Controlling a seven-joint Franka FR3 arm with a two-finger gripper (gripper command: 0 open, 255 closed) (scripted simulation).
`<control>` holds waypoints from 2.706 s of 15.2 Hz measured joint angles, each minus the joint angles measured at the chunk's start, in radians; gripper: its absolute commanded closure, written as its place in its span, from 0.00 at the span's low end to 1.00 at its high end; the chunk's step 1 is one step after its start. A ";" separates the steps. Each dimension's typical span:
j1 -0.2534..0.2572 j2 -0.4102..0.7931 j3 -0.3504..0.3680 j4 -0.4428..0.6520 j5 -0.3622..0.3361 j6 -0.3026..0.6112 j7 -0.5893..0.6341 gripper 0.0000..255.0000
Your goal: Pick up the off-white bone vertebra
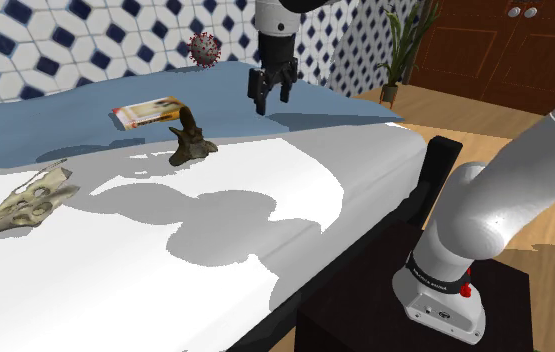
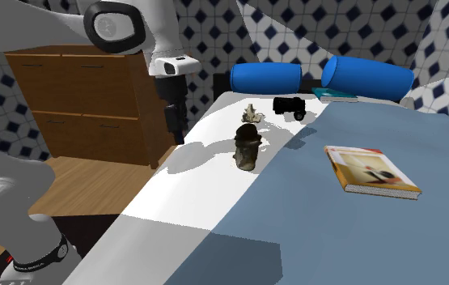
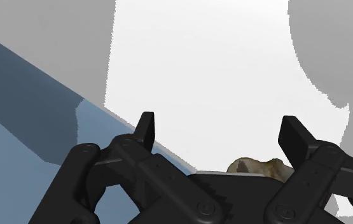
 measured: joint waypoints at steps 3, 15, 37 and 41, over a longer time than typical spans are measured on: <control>0.008 0.113 0.031 0.111 -0.009 -0.021 0.036 0.00; 0.097 0.682 0.118 0.752 -0.117 -0.197 0.175 0.00; 0.098 0.706 0.118 0.708 -0.122 -0.135 0.182 1.00; 0.107 0.727 0.119 0.792 -0.127 -0.198 0.182 1.00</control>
